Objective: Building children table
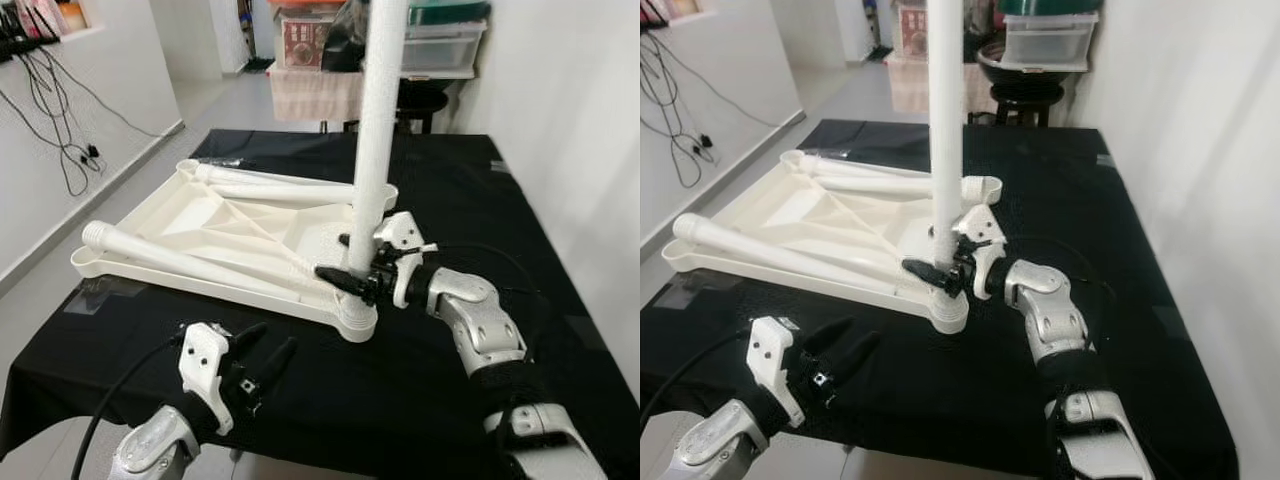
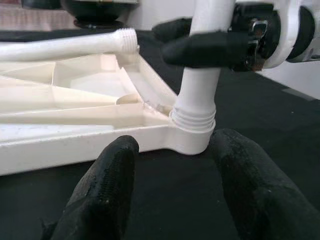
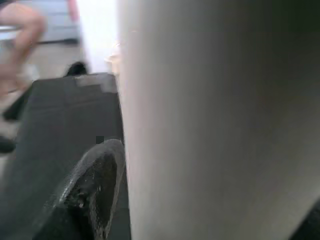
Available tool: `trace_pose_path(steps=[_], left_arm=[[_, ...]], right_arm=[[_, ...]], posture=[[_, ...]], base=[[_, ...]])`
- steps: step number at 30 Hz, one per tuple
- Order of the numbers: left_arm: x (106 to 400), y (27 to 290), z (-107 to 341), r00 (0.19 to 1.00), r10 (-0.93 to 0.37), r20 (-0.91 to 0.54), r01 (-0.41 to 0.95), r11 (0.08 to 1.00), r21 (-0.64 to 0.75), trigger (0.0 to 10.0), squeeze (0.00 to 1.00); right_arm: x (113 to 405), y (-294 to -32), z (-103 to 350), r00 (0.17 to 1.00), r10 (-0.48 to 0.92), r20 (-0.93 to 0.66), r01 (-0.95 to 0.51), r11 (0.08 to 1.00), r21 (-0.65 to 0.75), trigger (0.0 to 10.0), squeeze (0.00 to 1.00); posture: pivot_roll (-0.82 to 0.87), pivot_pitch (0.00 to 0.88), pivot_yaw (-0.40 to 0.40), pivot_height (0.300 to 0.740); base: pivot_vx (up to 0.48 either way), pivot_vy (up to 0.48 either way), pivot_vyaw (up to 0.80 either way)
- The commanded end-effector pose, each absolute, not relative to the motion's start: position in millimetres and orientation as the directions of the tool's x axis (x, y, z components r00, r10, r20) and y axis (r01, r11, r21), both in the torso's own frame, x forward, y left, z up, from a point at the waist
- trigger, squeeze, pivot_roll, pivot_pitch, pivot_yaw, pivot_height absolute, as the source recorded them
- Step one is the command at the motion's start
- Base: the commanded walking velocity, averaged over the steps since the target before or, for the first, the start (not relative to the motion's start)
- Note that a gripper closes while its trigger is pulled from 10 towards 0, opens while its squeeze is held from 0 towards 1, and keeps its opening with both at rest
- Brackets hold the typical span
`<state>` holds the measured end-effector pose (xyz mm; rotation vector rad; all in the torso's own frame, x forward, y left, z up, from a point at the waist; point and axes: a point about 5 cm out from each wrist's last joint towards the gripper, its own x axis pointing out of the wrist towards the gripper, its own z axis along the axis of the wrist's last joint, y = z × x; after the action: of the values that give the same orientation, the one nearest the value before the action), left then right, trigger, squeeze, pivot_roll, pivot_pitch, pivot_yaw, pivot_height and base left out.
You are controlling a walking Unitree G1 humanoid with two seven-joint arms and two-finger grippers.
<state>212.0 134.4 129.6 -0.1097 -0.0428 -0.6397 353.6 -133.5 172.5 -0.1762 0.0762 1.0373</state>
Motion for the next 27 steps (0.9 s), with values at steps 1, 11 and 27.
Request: trace_pose_path(steps=[1, 11, 27], left_arm=[[211.1, 134.3, 132.5, 0.806, -0.586, 0.088, 0.592, 0.800, -0.100, 10.0, 0.00], [209.7, 129.3, 129.8, 0.797, -0.599, 0.084, 0.604, 0.789, -0.108, 10.0, 0.00], [225.2, 132.1, 141.8, 0.784, -0.608, 0.122, 0.620, 0.772, -0.138, 10.0, 0.00]], right_arm=[[355.7, -127.5, 173.5, 0.456, 0.877, -0.148, -0.890, 0.446, -0.097, 10.0, 0.00], [359.0, -142.4, 175.9, 0.357, 0.924, -0.138, -0.933, 0.359, -0.012, 0.0, 0.00], [357.5, -134.7, 136.3, 0.921, 0.341, -0.186, -0.361, 0.929, -0.082, 0.0, 0.00]], posture=[[0.05, 0.006, 0.000, 0.740], [0.05, 0.012, 0.006, 0.740], [0.02, 0.031, -0.001, 0.740]], base=[[0.000, 0.000, 0.00], [0.000, 0.000, 0.00], [0.000, 0.000, 0.00]])
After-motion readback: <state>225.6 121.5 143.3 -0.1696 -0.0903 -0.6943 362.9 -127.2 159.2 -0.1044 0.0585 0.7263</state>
